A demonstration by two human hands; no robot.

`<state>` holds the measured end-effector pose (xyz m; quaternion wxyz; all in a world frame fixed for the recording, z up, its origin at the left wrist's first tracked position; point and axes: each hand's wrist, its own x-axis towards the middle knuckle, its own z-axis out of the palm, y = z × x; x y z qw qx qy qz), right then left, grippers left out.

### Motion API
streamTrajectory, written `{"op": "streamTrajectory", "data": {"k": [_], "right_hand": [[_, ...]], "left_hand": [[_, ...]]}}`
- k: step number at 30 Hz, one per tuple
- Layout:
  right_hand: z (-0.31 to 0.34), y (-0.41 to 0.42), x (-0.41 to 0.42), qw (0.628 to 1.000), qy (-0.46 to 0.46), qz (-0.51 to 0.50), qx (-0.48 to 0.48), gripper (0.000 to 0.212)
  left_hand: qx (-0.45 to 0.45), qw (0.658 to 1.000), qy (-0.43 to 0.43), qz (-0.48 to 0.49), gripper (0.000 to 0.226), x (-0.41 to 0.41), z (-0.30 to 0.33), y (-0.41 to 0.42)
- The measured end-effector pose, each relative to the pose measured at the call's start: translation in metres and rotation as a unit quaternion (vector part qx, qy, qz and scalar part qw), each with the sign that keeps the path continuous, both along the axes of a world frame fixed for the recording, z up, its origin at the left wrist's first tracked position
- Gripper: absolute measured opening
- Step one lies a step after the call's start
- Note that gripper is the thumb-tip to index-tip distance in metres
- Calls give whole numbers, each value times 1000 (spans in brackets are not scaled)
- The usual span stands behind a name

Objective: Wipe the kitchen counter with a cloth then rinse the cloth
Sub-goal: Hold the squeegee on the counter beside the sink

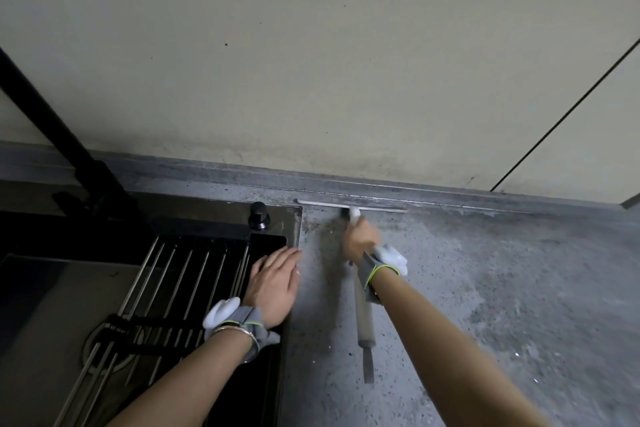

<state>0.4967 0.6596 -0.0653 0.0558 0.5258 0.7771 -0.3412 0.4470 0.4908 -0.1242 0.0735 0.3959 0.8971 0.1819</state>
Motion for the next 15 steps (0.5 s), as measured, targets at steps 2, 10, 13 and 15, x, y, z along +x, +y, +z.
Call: {"op": "streamTrajectory", "data": {"k": [2,10,13,15], "right_hand": [[5,-9,18,999,-19,29,13,46],[15,-48,70,996,8,93,9,41],[17,-70,95,994,13,105,11,43],[16,-85,104,994,9,104,20,43]], "left_hand": [[2,1000,0,20,41,-1,1,-3],[-1,999,9,48,43,13,10,-21],[5,999,19,36,43,28,17,-35],[3,999,27,28,44,38,21,-44]]}}
